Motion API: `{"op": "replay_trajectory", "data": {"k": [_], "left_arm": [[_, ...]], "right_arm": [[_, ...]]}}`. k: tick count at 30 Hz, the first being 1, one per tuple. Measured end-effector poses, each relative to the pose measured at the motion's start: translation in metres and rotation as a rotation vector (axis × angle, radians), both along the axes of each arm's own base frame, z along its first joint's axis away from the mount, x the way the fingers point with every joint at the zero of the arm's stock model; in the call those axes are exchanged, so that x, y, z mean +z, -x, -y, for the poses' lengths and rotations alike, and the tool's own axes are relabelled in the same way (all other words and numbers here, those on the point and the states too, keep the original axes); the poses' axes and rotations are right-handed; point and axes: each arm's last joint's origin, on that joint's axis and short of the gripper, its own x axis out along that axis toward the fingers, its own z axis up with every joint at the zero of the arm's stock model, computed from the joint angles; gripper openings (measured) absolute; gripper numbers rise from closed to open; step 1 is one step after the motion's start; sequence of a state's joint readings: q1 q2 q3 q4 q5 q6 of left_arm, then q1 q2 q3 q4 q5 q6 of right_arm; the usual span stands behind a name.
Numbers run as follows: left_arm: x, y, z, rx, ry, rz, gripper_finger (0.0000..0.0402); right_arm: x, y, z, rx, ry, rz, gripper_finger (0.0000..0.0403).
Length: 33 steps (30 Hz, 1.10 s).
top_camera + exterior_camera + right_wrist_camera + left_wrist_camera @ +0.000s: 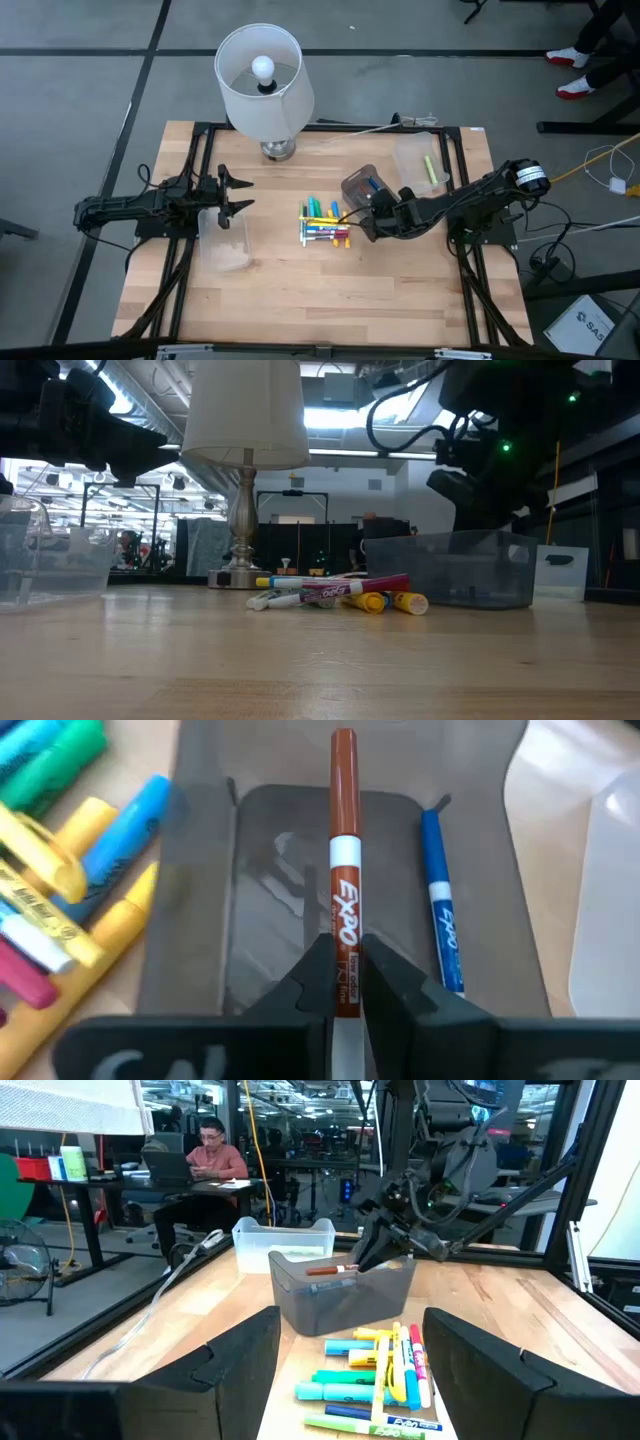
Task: Pick & Place Markers
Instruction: Put the brown marker pen into the black bin
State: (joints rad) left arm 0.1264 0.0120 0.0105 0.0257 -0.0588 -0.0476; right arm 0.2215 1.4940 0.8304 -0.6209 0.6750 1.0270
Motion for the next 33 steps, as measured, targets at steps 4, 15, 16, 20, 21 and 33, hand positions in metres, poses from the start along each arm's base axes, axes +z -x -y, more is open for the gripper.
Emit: {"op": "replay_trajectory", "data": {"k": [4, 15, 16, 20, 21, 33], "left_arm": [[0.000, 0.000, 0.000, 0.000, 0.000, 0.000, 0.0242], [0.000, 0.000, 0.000, 0.000, 0.000, 0.000, 0.0242], [0.000, 0.000, 0.000, 0.000, 0.000, 0.000, 0.0242], [0.000, 0.000, 0.000, 0.000, 0.000, 0.000, 0.0242], [0.000, 0.000, 0.000, -0.001, 0.000, 0.000, 0.0242], [0.000, 0.000, 0.000, 0.000, 0.000, 0.000, 0.0242]], "right_arm": [[-0.001, 0.000, 0.004, -0.024, -0.018, 0.006, 0.0042], [-0.003, -0.003, 0.024, -0.078, -0.139, -0.020, 0.0040], [-0.003, -0.003, 0.027, -0.079, -0.148, -0.026, 0.0041], [-0.004, -0.003, 0.038, -0.072, -0.200, -0.053, 0.0041], [-0.004, -0.003, 0.040, -0.073, -0.211, -0.057, 0.0040], [-0.005, -0.002, 0.062, -0.076, -0.302, -0.085, 0.0044]]}}
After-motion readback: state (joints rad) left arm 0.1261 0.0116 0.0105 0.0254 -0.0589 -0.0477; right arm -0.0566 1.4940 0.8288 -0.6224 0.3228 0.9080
